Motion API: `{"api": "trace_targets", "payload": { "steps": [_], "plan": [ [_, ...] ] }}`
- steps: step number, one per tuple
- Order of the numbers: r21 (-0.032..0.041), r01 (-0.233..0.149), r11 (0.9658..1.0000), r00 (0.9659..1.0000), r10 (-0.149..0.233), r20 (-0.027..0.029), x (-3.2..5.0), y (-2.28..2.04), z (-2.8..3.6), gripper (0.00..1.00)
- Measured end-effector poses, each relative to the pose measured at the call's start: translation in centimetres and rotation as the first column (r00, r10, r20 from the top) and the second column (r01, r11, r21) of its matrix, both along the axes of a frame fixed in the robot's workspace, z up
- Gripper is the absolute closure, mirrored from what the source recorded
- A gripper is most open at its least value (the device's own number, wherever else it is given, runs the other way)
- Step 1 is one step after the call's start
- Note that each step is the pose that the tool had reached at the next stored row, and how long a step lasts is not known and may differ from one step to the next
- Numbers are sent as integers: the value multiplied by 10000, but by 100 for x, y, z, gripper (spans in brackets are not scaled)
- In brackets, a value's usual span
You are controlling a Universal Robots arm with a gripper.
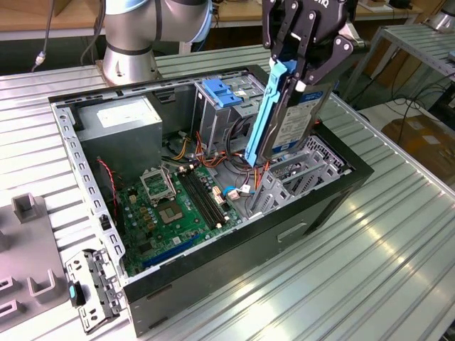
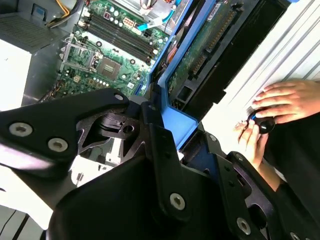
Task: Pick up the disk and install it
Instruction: 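Insert the disk into the insertion slot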
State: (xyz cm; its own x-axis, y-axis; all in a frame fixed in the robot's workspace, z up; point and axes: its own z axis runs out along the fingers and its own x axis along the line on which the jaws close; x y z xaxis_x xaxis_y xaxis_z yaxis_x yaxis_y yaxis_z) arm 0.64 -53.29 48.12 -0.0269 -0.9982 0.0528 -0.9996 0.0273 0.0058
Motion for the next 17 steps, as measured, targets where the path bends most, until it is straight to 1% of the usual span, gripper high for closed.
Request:
{"api": "trace_targets", "payload": {
  "steps": [3,8,17],
  "plan": [
    [0,0,10000,10000,0,0,127,0,-25,63],
    [-1,0,10000,10000,0,0,236,0,-51,63],
    [1,0,10000,10000,0,0,251,0,-59,63]
  ]
}}
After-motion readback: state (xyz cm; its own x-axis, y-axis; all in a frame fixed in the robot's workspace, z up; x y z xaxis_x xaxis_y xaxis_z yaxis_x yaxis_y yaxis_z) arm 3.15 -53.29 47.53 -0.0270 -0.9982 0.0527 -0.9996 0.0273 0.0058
